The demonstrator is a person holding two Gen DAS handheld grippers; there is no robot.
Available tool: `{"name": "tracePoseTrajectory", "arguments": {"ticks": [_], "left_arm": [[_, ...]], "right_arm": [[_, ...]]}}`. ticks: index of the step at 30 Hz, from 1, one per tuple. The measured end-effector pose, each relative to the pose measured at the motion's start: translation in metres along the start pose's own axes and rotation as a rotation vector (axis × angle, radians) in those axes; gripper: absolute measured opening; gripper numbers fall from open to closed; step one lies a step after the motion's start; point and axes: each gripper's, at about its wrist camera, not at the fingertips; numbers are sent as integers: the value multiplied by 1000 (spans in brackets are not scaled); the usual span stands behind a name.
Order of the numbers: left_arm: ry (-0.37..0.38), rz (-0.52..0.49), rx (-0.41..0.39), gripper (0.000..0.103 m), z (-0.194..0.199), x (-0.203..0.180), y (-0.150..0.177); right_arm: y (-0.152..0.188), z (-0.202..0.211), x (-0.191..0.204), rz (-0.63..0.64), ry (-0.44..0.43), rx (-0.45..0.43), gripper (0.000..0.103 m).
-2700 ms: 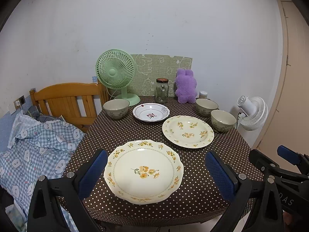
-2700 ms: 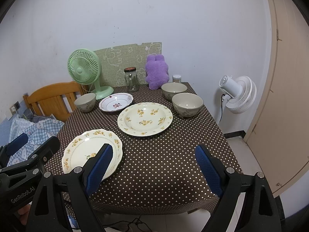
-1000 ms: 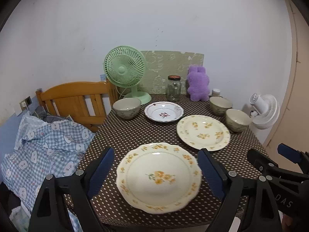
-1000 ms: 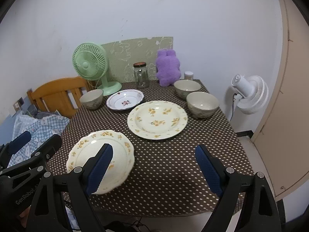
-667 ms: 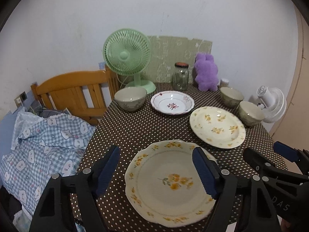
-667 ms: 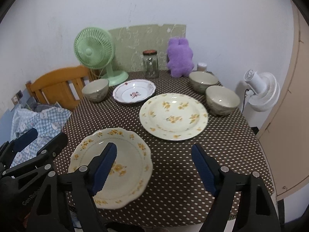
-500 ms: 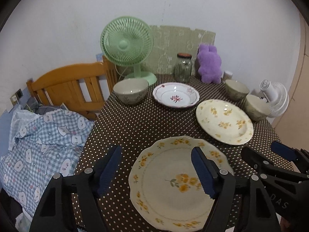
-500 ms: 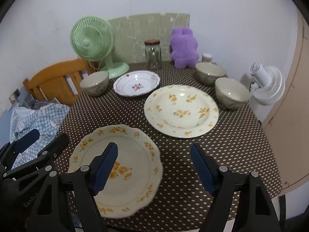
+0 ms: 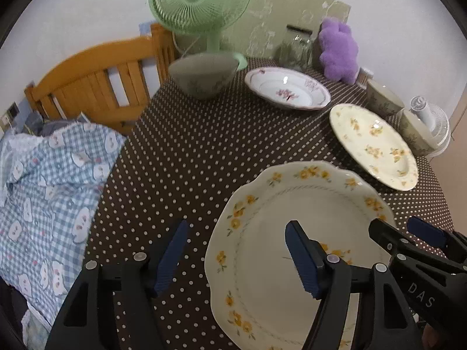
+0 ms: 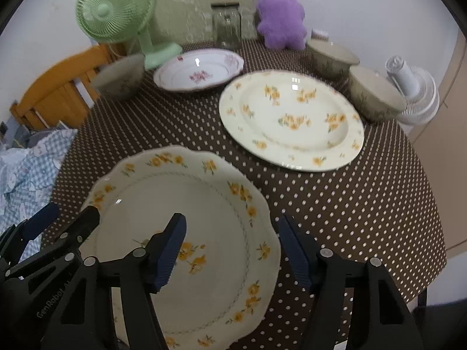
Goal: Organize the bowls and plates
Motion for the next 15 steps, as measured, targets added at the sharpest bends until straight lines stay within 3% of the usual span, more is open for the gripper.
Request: {"name": "tracePoseTrajectory", "arguments": {"ticks": [15], "left_arm": [[47,-26,105,52,-37,-4,-4]], "right_arm": [[-4,-40,-2,-47,69,125,67]]}}
Point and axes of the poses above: each gripper's, at about its wrist camera, not at the fingertips, and z roughly against the way its jaws point, x to its left, y to its underside
